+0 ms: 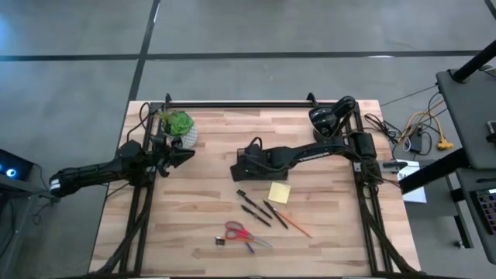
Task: Pick and place office supplies into organizer
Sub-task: Put the bottom black binder clip into the black desk organizer, then put the top black binder clip into the black desk organizer, then put the black binder clip into the black desk organizer
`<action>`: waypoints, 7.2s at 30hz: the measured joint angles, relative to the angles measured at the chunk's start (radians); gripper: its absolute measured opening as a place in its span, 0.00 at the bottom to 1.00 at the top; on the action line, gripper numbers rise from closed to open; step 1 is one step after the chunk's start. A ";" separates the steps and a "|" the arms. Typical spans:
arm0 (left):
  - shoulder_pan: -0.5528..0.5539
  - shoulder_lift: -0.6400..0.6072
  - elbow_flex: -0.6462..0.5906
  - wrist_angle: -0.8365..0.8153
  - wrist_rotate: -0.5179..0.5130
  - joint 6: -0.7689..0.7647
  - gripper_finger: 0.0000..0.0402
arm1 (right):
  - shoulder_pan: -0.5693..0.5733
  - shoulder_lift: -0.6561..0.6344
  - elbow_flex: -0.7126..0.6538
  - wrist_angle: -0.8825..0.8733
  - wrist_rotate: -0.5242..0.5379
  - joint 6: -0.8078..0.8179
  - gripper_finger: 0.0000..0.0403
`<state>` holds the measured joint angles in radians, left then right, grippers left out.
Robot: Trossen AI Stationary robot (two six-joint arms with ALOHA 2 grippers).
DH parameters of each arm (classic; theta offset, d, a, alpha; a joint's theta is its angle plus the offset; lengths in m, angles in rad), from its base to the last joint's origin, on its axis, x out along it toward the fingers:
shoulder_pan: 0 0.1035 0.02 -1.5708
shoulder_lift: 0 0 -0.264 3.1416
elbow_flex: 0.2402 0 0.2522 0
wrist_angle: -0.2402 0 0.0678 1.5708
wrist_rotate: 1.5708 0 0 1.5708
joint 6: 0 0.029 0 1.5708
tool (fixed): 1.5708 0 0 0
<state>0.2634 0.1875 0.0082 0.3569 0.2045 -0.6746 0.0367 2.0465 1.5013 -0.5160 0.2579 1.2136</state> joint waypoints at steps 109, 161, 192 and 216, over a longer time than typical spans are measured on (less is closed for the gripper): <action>0.000 0.093 -0.002 -0.007 0.000 0.001 0.11 | 0.216 0.116 -0.014 0.191 0.086 -0.862 0.43; 0.000 0.099 -0.002 -0.006 0.000 0.000 0.11 | 0.180 0.021 0.114 -0.399 0.354 -0.346 0.02; 0.000 0.100 -0.002 -0.006 0.000 0.001 0.11 | -0.033 0.039 0.097 -0.245 -0.019 -0.222 0.04; 0.000 0.096 -0.002 0.017 -0.007 0.064 0.11 | 0.195 0.040 0.136 -0.108 -0.135 -0.686 0.38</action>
<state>0.2638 0.2835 0.0063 0.3737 0.1974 -0.6103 0.2318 2.0861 1.6375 -0.6243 0.1226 0.5275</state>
